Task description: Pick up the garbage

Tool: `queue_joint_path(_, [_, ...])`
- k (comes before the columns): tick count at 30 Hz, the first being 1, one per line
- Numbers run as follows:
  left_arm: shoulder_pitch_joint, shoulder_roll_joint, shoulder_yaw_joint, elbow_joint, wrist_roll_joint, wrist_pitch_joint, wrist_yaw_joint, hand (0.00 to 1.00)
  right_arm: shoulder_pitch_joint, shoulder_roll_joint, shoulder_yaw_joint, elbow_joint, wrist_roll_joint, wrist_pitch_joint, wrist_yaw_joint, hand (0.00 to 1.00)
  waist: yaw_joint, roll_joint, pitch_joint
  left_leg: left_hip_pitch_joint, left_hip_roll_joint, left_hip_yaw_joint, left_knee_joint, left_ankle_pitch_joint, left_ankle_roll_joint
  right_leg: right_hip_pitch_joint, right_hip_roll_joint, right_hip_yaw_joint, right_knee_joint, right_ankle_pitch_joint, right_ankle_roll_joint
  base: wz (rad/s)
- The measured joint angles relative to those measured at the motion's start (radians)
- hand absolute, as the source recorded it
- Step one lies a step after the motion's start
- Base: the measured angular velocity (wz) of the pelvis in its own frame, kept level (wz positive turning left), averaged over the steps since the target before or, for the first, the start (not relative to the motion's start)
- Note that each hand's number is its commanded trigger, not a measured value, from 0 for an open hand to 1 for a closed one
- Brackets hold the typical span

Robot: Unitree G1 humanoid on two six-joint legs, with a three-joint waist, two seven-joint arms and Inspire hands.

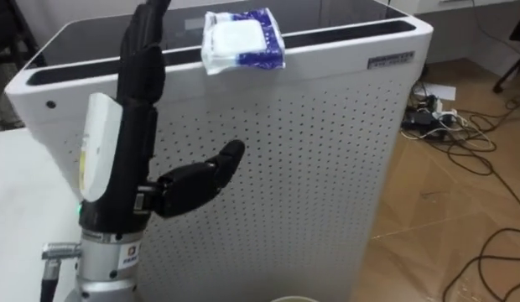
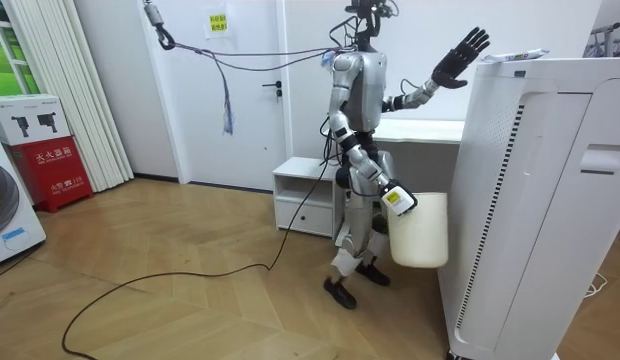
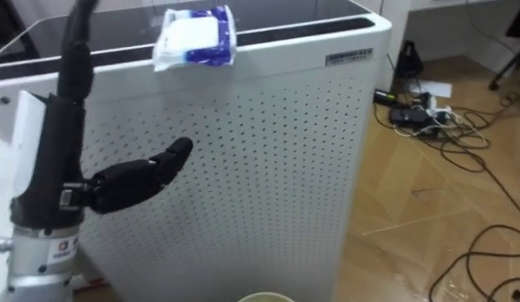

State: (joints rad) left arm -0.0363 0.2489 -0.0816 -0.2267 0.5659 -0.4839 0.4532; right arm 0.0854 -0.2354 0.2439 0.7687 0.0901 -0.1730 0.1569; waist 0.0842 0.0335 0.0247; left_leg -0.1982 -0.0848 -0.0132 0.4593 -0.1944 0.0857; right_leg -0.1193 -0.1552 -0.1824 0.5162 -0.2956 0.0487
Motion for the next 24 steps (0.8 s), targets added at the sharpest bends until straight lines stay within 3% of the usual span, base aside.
queue_joint_path(1, [0.0,0.0,0.001,-0.001,0.006,0.0,0.002,0.0,0.002,0.001,0.0,0.0,-0.009,0.0,0.001,1.0,0.0,-0.002,-0.0052,0.006,0.0,0.0,-0.013,-0.001,-0.002,0.007,0.003,-0.005,-0.017,0.002,-0.004,0.1])
queue_joint_path(7, [-0.014,0.017,0.001,-0.073,0.077,-0.001,0.043,0.0,0.001,-0.002,0.008,-0.016,-0.011,0.0,0.025,1.0,0.007,-0.015,-0.0102,0.044,0.011,-0.012,-0.101,0.019,-0.016,0.057,0.037,-0.013,-0.139,0.035,-0.011,-0.01])
queue_joint_path(16, [-0.017,0.021,-0.003,-0.094,0.104,0.004,0.066,0.0,-0.002,0.002,0.021,-0.03,-0.012,0.002,0.042,1.0,0.01,-0.019,-0.0102,0.091,0.014,-0.028,-0.157,0.021,-0.019,0.146,0.052,-0.04,-0.258,0.06,-0.012,0.05])
queue_joint_path(24, [-0.017,0.048,-0.012,-0.099,0.163,0.051,0.063,0.0,-0.021,0.0,0.041,-0.03,-0.012,0.002,0.044,1.0,0.008,-0.018,-0.0109,0.099,0.02,-0.029,-0.171,0.021,-0.02,0.173,0.065,-0.044,-0.314,0.085,-0.013,0.0])
